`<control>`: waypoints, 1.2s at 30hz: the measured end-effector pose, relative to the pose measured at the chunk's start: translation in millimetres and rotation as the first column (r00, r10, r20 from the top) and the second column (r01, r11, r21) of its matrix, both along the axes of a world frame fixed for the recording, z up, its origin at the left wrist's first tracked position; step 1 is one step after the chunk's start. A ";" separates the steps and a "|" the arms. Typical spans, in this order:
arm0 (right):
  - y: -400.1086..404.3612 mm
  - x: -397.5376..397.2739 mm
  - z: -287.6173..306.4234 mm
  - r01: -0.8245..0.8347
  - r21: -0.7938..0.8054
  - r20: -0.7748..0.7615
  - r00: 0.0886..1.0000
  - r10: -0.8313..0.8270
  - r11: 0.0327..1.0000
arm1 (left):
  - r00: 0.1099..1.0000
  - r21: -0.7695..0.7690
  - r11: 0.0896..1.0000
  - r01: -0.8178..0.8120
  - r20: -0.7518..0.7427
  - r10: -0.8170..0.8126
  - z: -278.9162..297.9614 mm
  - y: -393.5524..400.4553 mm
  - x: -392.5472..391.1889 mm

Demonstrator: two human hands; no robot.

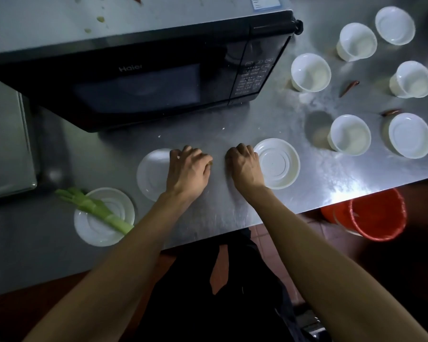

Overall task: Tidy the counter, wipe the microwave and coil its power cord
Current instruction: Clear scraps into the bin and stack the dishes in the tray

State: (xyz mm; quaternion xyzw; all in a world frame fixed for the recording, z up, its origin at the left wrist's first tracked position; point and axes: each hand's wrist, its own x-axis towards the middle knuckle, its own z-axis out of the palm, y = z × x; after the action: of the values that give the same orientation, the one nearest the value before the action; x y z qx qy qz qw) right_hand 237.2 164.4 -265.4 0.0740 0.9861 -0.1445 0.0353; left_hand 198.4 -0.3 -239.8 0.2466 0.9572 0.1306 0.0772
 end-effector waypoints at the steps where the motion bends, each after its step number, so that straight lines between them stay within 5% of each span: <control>1: -0.7 -0.1 0.7 -0.008 0.016 0.020 1.000 0.008 1.000 | 1.000 0.001 1.000 0.004 0.003 -0.004 -0.1 -0.7 -0.3; 15: 46.2 58.3 34.2 0.245 -0.145 -0.219 0.937 -0.272 0.959 | 0.980 0.056 0.983 0.174 -0.107 -0.168 22.7 53.0 10.7; 36: 314.2 388.8 35.1 0.720 -0.294 -0.202 0.595 -0.777 0.628 | 0.727 0.130 0.720 0.682 -0.221 -0.649 28.0 392.0 248.9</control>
State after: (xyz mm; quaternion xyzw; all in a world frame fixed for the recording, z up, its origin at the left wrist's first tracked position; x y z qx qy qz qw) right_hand 626.0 478.6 -230.3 0.4555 0.8374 -0.2445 -0.1776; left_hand 447.3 391.6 -211.7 0.5910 0.7883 0.1704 0.0166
